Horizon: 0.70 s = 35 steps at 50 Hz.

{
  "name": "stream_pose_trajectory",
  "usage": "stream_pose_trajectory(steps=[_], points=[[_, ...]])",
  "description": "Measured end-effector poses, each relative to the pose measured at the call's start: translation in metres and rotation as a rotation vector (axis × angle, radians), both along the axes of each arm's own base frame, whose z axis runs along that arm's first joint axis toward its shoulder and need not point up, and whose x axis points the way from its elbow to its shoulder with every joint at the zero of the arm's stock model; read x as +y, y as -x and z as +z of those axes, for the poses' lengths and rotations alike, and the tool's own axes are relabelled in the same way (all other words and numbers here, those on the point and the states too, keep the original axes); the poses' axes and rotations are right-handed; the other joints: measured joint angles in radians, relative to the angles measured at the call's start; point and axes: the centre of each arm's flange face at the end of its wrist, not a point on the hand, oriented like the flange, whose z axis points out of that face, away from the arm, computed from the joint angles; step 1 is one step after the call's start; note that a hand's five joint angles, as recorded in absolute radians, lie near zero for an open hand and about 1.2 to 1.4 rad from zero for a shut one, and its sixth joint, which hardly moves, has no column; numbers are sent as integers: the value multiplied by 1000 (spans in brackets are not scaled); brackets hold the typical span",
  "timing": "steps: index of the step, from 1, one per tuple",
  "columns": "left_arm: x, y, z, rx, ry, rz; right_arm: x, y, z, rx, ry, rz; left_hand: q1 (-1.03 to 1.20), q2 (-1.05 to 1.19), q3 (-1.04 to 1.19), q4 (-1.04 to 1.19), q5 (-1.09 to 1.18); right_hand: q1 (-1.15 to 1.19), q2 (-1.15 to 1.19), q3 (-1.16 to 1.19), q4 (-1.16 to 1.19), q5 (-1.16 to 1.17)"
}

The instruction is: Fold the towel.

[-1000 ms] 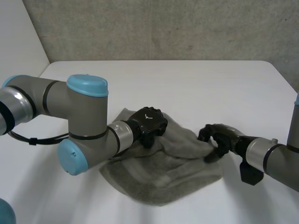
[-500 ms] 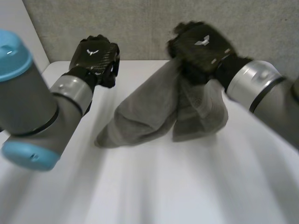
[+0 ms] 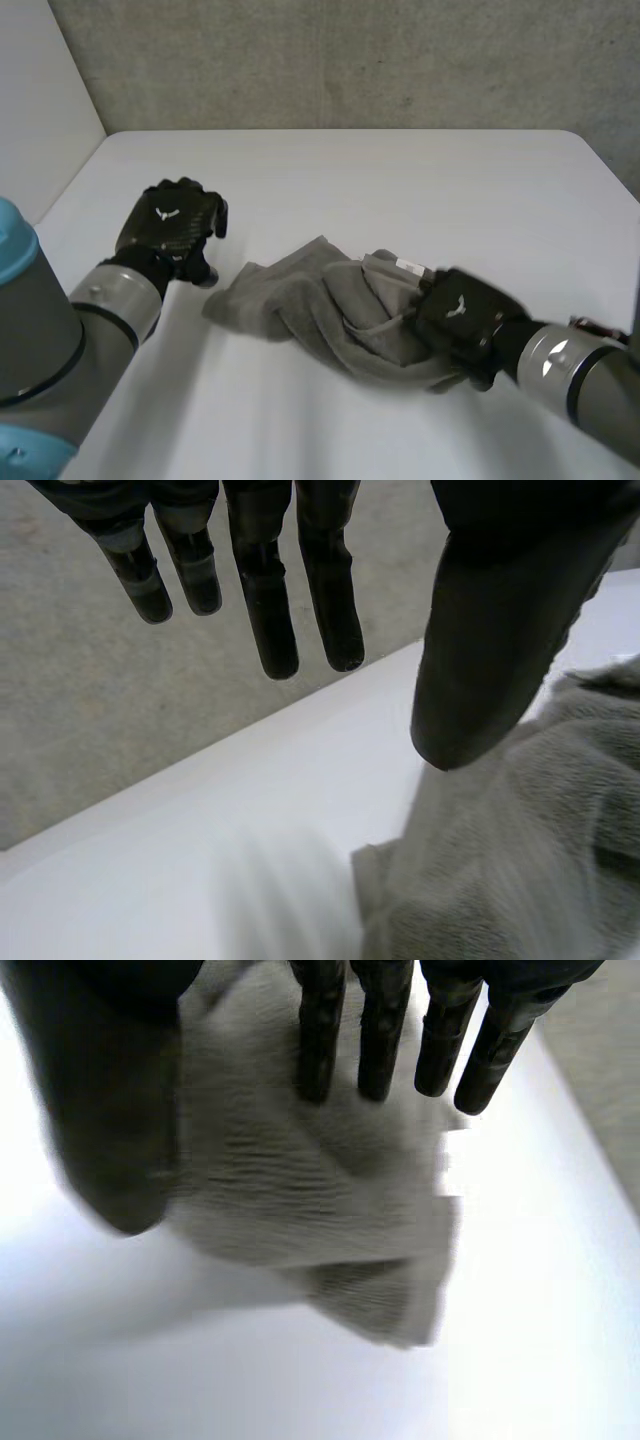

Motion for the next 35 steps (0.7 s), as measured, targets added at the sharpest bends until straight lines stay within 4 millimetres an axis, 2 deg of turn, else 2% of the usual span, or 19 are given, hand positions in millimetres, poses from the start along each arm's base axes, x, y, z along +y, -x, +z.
stream_pose_trajectory(steps=[1,3,9,13,20,23,35], points=[[-4,0,1,2,4,4,-3,1,8,-26,19,-17,-16,-15,0,0,-18,-109,-114,0,0,-132],[-9,2,2,5,10,7,-6,2,18,-61,35,-39,-41,-46,0,0,-50,-222,-225,0,0,-209],[-24,17,-1,10,16,-22,-16,7,42,-216,29,-140,-57,-63,0,0,-74,-264,-243,0,0,-209],[-34,35,-6,17,13,-93,-22,8,47,-283,10,-184,-57,-63,0,0,-75,-264,-243,0,0,-209],[-50,69,-21,27,-14,-297,-30,4,45,-328,38,-179,-57,-63,0,0,-72,-264,-243,0,0,-209],[-53,76,-28,16,-36,-360,-32,2,40,-315,38,-165,-57,-63,0,0,-71,-264,-243,0,0,-209],[-47,76,-54,-81,-105,-431,-17,-1,18,-242,-60,-98,-58,-63,0,0,-68,-264,-243,0,0,-209]])
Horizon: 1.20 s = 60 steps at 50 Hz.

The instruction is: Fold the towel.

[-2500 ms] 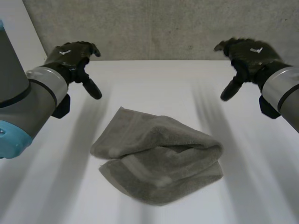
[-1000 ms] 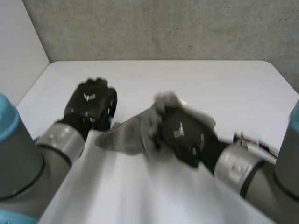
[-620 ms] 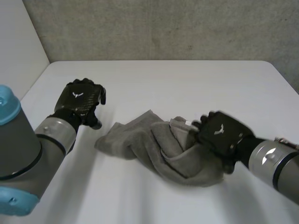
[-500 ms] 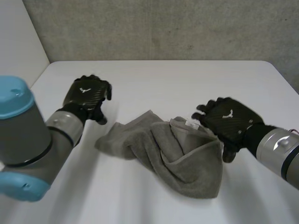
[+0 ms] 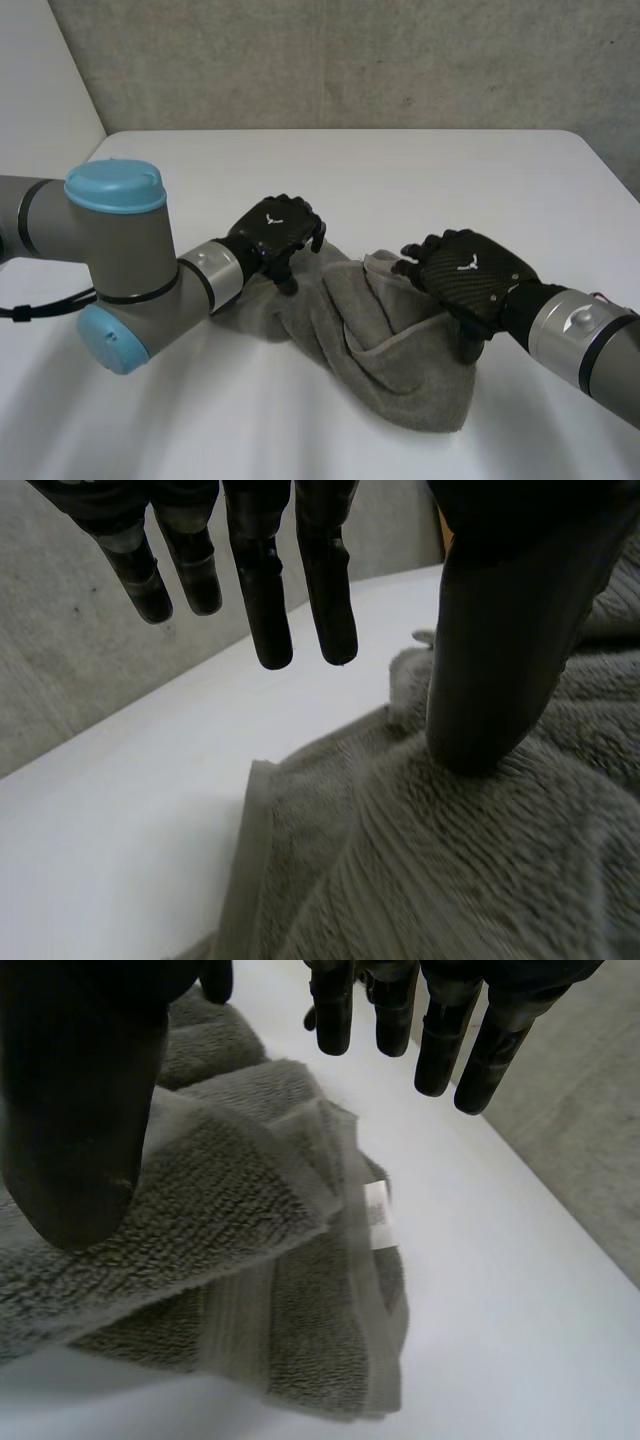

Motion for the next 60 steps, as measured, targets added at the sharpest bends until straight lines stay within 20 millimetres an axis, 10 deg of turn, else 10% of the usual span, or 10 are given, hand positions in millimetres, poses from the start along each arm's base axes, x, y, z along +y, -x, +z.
stream_pose_trajectory(steps=[6,16,27,36,48,60], points=[[7,-2,-5,-22,-13,-4,8,-3,-12,50,-16,52,0,0,0,0,1,115,105,0,0,118],[25,-14,-20,-68,-73,20,9,-8,-32,113,-44,86,105,100,0,0,116,1018,1035,0,0,1042],[68,-43,-29,-148,-184,55,-22,22,-34,150,-45,-112,435,434,0,0,464,1067,1055,0,0,1094],[92,-56,0,-126,-150,61,-27,31,-35,157,-54,-153,435,434,0,0,465,1067,1055,0,0,1094],[83,-52,36,-69,-50,70,-26,34,-40,176,-76,-167,293,288,0,0,311,1067,1055,0,0,1094],[29,-16,31,-52,22,113,-58,77,-38,261,-49,-376,205,207,0,0,220,1020,1012,0,0,1037]])
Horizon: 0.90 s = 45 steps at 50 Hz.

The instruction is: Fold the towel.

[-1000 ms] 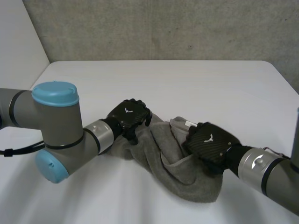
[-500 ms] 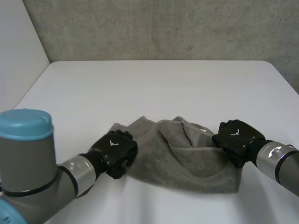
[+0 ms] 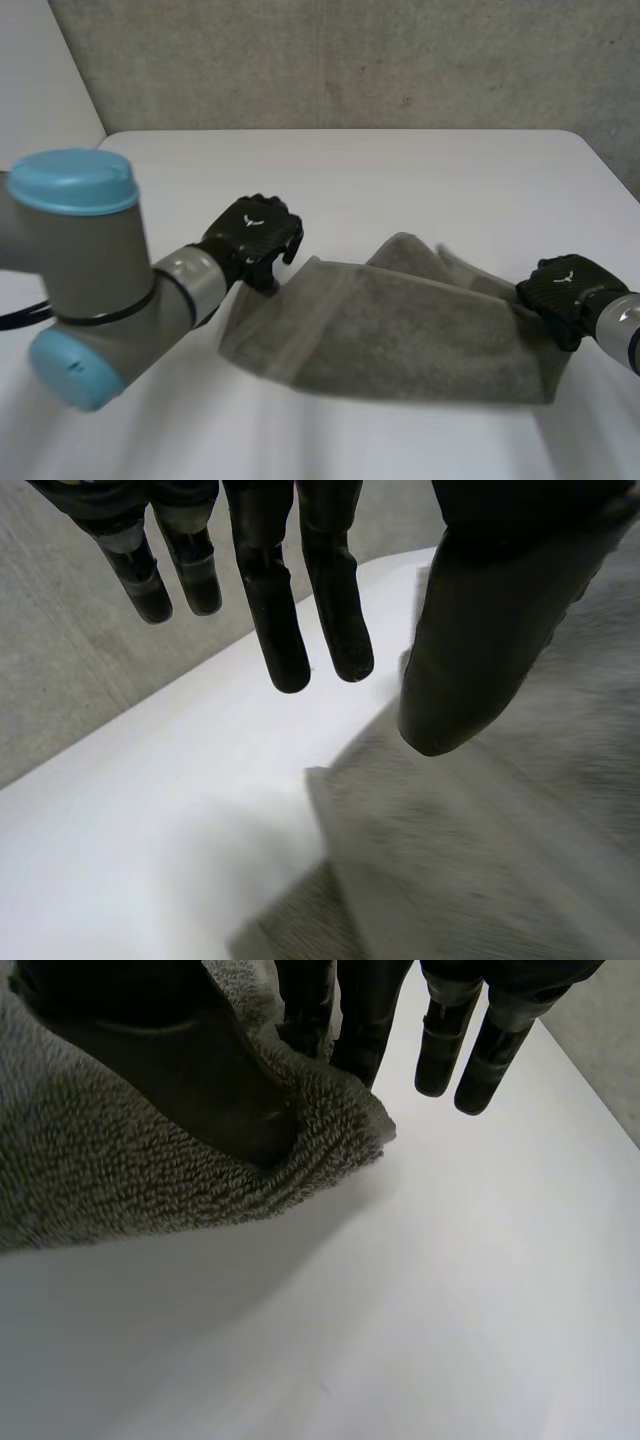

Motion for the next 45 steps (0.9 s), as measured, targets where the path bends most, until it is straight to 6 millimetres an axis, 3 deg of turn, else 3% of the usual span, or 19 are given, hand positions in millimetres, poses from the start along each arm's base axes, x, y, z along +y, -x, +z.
stream_pose_trajectory(steps=[11,18,27,45], points=[[-39,40,-21,33,69,-27,5,-4,-2,-24,-12,39,-137,-139,0,0,-152,-935,-936,0,0,-1011],[-48,54,-39,29,25,-91,8,-6,-3,-37,-20,54,-160,-164,0,0,-174,-1029,-1011,0,0,-1037],[-35,74,-49,48,-11,-223,9,-8,-5,-50,-29,71,-270,-274,0,0,-297,-1030,-1011,0,0,-1037],[-43,94,-80,17,-65,-246,10,-8,-7,-53,-36,76,-269,-273,0,0,-289,-1030,-1011,0,0,-1037]])
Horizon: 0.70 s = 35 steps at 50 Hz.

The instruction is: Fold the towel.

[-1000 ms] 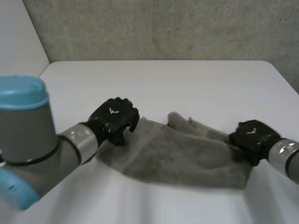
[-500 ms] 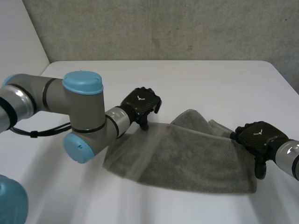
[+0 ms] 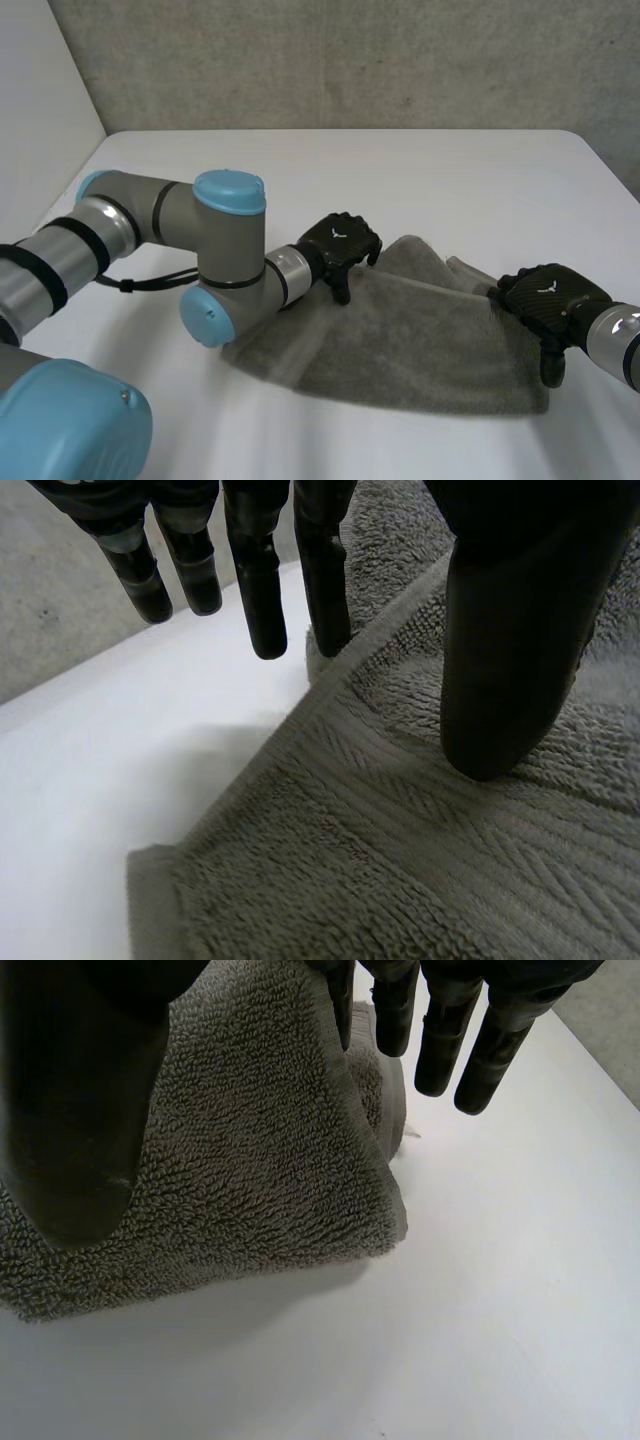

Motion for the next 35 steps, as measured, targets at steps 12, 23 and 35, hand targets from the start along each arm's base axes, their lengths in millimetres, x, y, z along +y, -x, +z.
stream_pose_trajectory(steps=[12,23,35], points=[[2,3,-4,-9,-1,7,-2,1,1,-3,9,-1,620,641,0,0,675,62,42,0,0,57],[11,-8,9,-33,-21,22,-1,-4,2,-47,1,53,681,755,0,0,785,645,633,0,0,638],[40,-35,40,-70,-24,31,1,-9,4,-81,0,105,681,755,0,0,787,615,599,0,0,609]])
